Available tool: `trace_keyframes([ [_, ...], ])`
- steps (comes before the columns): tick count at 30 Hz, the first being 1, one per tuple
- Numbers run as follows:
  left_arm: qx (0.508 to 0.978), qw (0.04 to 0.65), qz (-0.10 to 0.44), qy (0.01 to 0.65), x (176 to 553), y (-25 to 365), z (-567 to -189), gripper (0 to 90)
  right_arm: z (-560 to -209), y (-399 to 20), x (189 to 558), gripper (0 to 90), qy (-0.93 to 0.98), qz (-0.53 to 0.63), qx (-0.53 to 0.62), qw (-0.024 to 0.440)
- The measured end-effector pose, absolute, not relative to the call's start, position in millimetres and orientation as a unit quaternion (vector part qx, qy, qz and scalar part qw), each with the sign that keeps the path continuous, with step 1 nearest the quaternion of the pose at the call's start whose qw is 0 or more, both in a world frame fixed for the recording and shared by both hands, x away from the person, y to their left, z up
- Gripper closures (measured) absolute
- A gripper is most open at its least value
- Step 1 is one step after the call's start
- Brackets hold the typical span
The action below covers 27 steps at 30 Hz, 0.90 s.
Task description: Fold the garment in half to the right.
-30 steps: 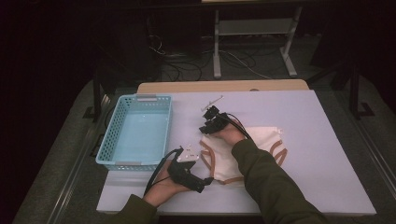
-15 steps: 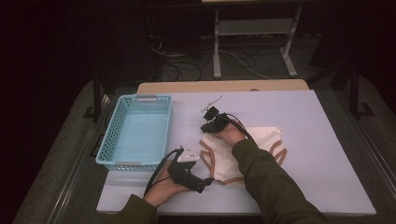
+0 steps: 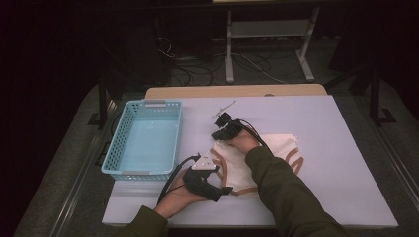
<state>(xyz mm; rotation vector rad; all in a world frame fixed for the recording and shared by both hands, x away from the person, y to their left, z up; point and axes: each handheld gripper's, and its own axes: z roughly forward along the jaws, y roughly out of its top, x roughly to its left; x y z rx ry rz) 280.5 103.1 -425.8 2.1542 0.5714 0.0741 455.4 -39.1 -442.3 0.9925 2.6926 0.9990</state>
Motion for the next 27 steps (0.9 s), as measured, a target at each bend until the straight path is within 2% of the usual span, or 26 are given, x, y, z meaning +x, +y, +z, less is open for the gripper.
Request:
trace_keyframes([
  [13, 0.884, 0.435, -0.004, 0.172, 280.6, 84.2, -432.8, 47.0, -441.4, -37.7, 455.9, 86.1, 0.888, 0.323, 0.324, 0.052],
  [23, 0.903, 0.404, -0.007, 0.146, 278.1, 75.7, -444.8, 49.2, -441.5, -37.9, 456.4, 86.1, 0.888, 0.323, 0.322, 0.051],
  [27, 0.907, 0.397, 0.007, 0.142, 277.8, 73.0, -449.2, 54.8, -441.3, -37.5, 455.8, 86.1, 0.888, 0.322, 0.323, 0.052],
])
